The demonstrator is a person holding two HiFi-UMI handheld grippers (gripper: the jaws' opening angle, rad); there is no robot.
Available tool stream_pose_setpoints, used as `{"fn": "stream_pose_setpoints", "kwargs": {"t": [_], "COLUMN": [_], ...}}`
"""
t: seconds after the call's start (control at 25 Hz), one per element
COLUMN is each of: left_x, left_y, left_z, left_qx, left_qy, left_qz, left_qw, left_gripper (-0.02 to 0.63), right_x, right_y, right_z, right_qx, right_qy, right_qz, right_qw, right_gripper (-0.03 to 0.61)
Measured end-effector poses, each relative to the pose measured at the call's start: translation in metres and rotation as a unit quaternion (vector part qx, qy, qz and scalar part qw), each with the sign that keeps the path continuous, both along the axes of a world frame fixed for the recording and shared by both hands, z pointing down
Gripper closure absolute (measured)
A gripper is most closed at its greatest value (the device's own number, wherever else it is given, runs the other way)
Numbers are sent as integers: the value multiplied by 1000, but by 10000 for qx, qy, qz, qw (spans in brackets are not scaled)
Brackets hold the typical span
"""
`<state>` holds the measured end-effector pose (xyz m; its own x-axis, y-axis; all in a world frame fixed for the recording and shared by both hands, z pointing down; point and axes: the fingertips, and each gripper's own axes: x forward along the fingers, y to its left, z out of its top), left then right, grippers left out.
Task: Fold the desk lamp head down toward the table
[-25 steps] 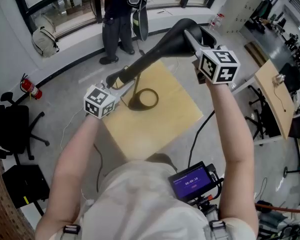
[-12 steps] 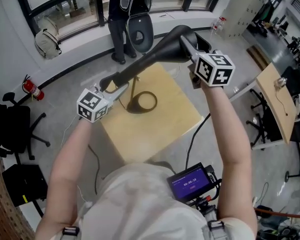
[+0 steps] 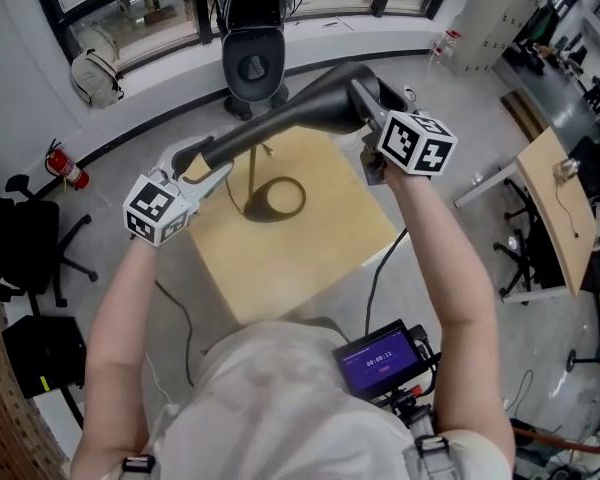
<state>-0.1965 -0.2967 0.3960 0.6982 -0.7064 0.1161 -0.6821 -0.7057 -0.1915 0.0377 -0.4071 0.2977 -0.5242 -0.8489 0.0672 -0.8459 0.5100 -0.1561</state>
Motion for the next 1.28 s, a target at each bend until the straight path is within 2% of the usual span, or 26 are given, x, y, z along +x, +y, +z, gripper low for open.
{"fn": "stream_pose_setpoints", "kwargs": {"t": [0.2,0.32,0.44,0.92,1.28], "left_x": [-15,-4,1,-19,-22], "left_y": [10,-4,-1,16,35], "left_z": [-14,-19,-17,-41,-49], "left_qx": [58,101,13,243,378], "left_qy": [-215,-276,-335,-531,-589], "left_qz": [-43,-91,-30,-137,-249], "left_qw": [9997,9995,9994,9982,9972], "left_gripper": [383,383,383,383,382], "right_x": [-10,2,10,-15,-22], "right_y": [3,-15,-16,-11,3], "right_z": [8,12,31,52,61], "right_qx": [-164,-251,-541,-1085,-1165], "right_qy": [-314,-454,-605,-1209,-1480], "right_qz": [-113,-185,-171,-419,-636], "right_qw": [9993,9985,9966,9858,9800], "right_gripper": [371,371,371,371,371]}}
